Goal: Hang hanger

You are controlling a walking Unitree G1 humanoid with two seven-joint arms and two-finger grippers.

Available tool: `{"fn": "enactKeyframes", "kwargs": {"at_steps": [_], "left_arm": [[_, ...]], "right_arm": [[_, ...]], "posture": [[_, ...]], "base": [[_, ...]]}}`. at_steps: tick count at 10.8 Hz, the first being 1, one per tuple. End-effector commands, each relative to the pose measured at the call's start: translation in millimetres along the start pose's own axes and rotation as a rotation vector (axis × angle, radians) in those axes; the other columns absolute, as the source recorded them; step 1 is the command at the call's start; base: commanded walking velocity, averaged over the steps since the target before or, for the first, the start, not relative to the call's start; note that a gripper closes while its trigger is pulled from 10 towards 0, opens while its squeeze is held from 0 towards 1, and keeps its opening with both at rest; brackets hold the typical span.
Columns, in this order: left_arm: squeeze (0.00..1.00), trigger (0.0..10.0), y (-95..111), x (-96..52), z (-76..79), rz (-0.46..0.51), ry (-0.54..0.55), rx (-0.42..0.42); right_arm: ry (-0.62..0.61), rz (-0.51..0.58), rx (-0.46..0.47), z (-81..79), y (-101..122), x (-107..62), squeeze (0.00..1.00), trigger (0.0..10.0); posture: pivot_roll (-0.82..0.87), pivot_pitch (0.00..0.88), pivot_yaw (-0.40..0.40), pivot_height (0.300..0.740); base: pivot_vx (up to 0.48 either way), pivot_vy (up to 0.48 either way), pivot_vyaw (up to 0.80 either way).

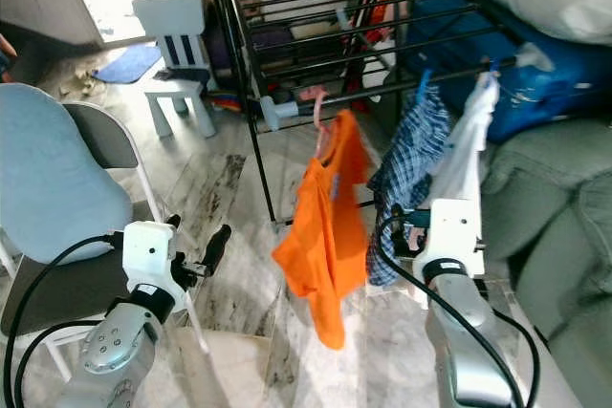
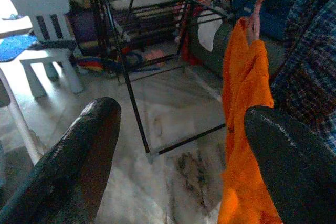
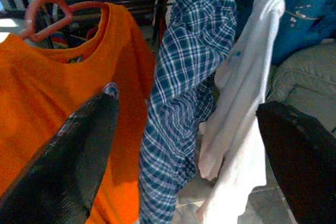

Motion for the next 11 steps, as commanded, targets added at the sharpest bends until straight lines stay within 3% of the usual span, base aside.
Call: {"fn": "enactKeyframes", "kwargs": {"at_steps": [1,6,9,11], "left_arm": [[0.0,10.0,-4,-0.9,-1.9,-0.018,0.003,0.0],[0.0,10.0,-5,0.2,1.2,-0.025,-0.015,-0.006],[0.0,10.0,-9,-0.7,0.4,-0.044,-0.005,-0.006],[0.0,10.0,-10,0.6,1.6,-0.055,-0.018,-0.005]], "right_arm": [[0.008,0.008,-0.002,-3.4,3,2.5,0.0,10.0],[0.02,0.017,0.0,-6.6,5,5.2,0.0,10.0],[0.085,-0.045,-0.011,-16.8,-8,3.8,0.0,10.0],[0.077,-0.058,-0.055,-7.5,-4,22.5,0.0,10.0]], "posture": [[-0.16,0.048,0.086,0.74],[-0.16,0.052,0.084,0.74],[-0.16,0.061,0.085,0.74],[-0.16,0.068,0.09,0.74]], "base": [[0.379,0.0,-0.4],[0.376,0.0,-0.08],[0.0,0.0,0.0],[0.0,0.0,0.0]]}}
Point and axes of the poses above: a point about 5 cm out from each wrist's last joint towards the gripper, its own x axis pointing out of the wrist towards the gripper, its own y axis along the axis of the wrist's last joint, z = x × y, the point moved 5 cm from there along x, pointing out of the wrist towards the gripper, and after that the axes turned 12 degrees about -x, right-handed, at the moved point
